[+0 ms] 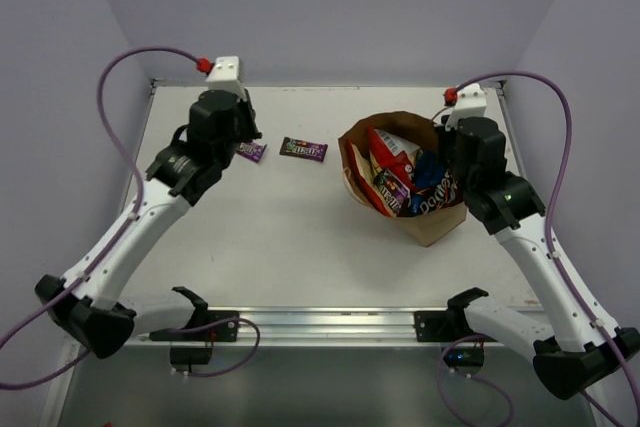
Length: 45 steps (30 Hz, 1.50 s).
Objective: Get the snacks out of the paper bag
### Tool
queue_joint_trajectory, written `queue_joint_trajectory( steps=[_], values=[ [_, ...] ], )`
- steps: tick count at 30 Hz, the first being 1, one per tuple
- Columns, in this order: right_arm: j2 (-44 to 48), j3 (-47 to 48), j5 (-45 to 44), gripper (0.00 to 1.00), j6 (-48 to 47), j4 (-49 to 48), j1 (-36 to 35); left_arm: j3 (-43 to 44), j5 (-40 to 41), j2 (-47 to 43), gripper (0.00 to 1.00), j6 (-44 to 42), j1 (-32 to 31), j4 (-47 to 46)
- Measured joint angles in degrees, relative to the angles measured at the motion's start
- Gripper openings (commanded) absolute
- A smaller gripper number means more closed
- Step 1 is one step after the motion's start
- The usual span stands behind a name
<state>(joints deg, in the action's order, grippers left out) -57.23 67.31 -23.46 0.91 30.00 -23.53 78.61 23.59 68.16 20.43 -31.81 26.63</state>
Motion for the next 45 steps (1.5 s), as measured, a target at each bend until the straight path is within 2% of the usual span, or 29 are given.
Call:
queue_joint_trajectory(
  steps=[5,9,11,12,13,16,17,21,25,30,33,37,41,45],
  values=[
    [-0.1,-0.2,0.0,0.0,0.0,-0.1,0.0,-9.6,-10.2,9.7,0.0,1.2,0.7,-6.3],
    [-0.1,-0.5,0.4,0.0,0.0,-0.6,0.0,-22.5,-16.2,9.6,0.0,4.3,1.2,-14.3],
    [-0.1,-0.7,0.5,0.0,0.0,-1.0,0.0,-29.7,-17.3,7.9,0.21,6.0,2.7,-16.9],
    [-0.1,-0.9,0.5,0.0,0.0,-1.1,0.0,-32.9,-17.7,7.2,0.34,6.9,4.0,-17.9],
    [-0.1,-0.9,0.5,0.0,0.0,-1.2,0.0,-35.6,-17.7,6.8,0.6,7.6,5.4,-18.5],
    [-0.3,-1.0,0.5,0.0,0.0,-1.4,0.0,-39.8,-17.6,6.6,0.9,8.8,8.9,-18.0],
    [-0.4,-1.0,0.5,0.0,0.0,-1.4,0.0,-40.0,-17.6,6.5,0.93,8.7,9.4,-17.6],
    [-0.6,-1.0,0.5,0.0,0.0,-1.4,0.0,-36.7,-19.3,3.6,0.96,8.8,9.6,-14.6],
    [-0.5,-1.0,0.5,0.0,-0.1,-1.4,0.0,-23.5,-20.5,2.0,0.96,8.3,6.9,-9.8],
    [0.7,-1.0,1.0,0.0,-1.9,-1.2,0.0,-1.0,-19.6,4.0,0.95,6.8,-5.8,-7.2],
    [1.5,-1.0,1.6,0.0,-2.6,-0.9,-0.1,7.5,-19.7,6.5,0.92,6.8,-12.5,-6.4],
    [1.9,-1.1,1.9,0.0,-4.0,-1.1,-0.6,13.1,-18.7,11.4,0.9,6.8,-17.4,-3.7],
    [2.3,-1.3,1.7,0.0,-5.0,-1.4,-1.9,15.1,-17.4,16.9,0.89,7.1,-21.7,-0.3],
    [3.0,-1.6,0.6,0.0,-5.6,-1.4,-3.0,15.9,-15.8,21.9,0.84,7.7,-27.6,2.3]
  ],
)
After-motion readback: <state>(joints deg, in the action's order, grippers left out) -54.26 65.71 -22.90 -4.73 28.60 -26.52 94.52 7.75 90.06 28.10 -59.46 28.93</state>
